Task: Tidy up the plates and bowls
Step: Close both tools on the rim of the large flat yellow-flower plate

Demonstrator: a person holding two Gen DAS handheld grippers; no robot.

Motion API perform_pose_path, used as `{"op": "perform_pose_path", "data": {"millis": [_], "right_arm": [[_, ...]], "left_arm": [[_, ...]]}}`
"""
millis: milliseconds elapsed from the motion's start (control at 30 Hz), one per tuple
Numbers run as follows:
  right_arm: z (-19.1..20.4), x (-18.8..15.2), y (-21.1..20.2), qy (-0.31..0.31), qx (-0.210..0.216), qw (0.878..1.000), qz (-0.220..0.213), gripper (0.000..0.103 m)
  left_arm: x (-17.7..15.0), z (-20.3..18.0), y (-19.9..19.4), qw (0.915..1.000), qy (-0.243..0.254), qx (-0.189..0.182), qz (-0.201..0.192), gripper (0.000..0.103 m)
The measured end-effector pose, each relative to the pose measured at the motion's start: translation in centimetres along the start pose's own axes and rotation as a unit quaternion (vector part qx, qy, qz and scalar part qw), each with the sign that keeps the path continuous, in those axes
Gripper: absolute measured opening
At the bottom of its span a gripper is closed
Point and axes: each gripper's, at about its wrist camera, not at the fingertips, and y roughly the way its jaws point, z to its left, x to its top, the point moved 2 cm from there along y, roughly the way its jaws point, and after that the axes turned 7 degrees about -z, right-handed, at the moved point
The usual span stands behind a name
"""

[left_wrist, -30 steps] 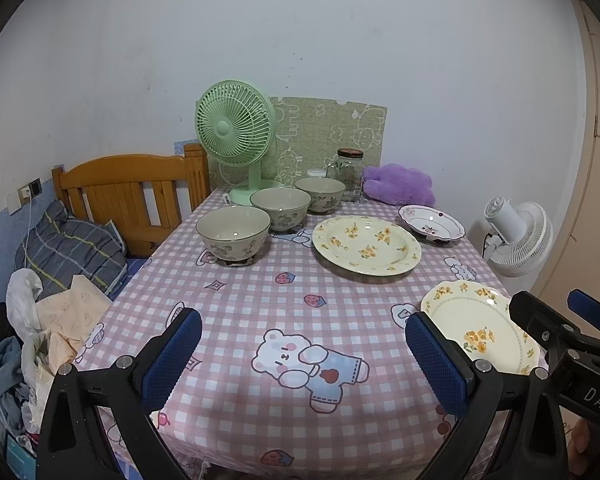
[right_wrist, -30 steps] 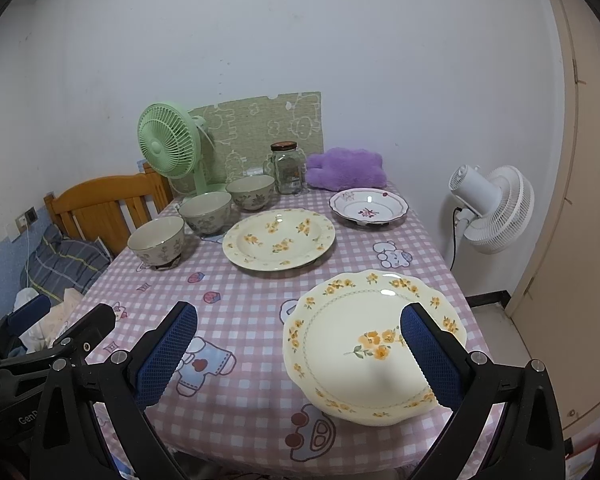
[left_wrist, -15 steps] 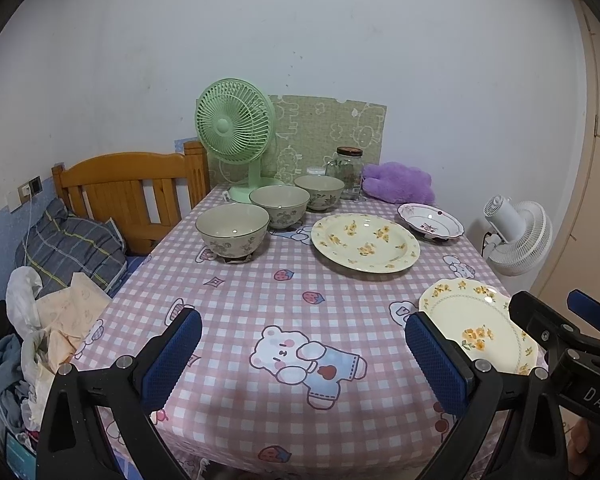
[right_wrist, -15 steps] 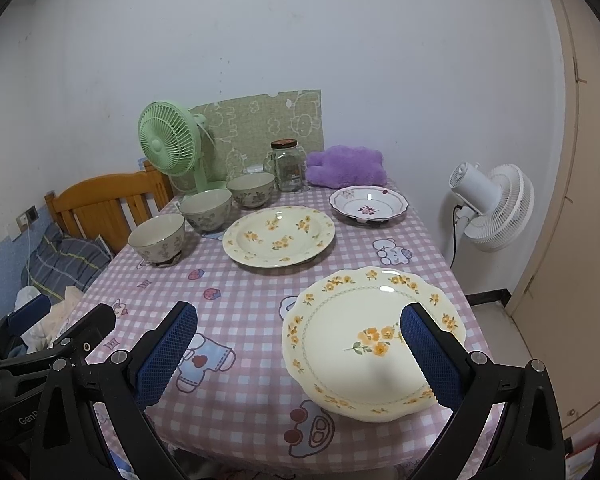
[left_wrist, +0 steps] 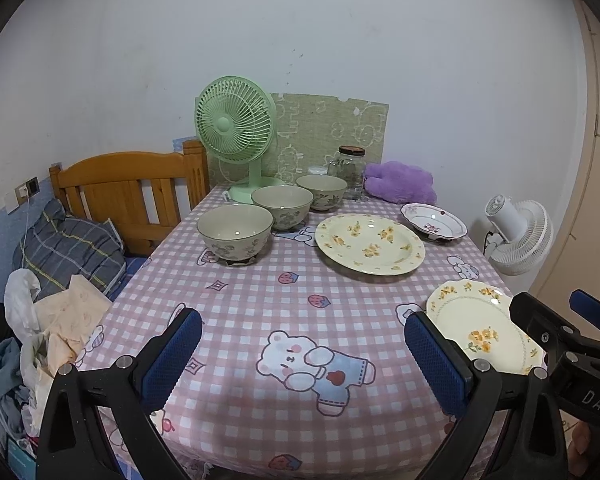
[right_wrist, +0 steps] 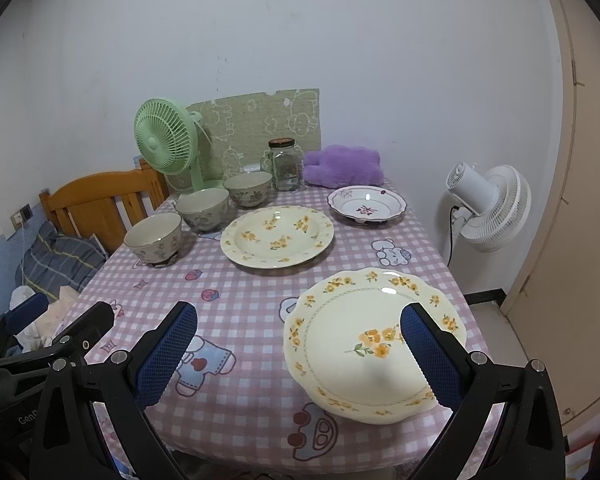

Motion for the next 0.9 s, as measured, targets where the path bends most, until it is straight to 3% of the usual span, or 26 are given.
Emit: {"op": "perform_pose_path", "data": {"millis": [267, 533, 900], "right_arm": [[2.0, 0.8, 1.3, 0.002, -0.024, 1.0, 0.01, 0.103], [0.5, 1.3, 2.4, 0.034, -0.078, 0.996, 0.031, 0.103], [-6.4, 0.9, 5.8, 0.05, -0.121, 0.99, 0.055, 0.102]], "left_arm": [[1.6, 1.8, 1.8, 0.9997, 0.002, -0.018, 0.014, 0.101], [1.8, 0.2, 5.0, 0.9948, -0.009, -0.087, 0.053, 0.099], [1.2, -8.0, 9.9, 0.9895, 0.034, -0.111, 0.086, 0.097]]}}
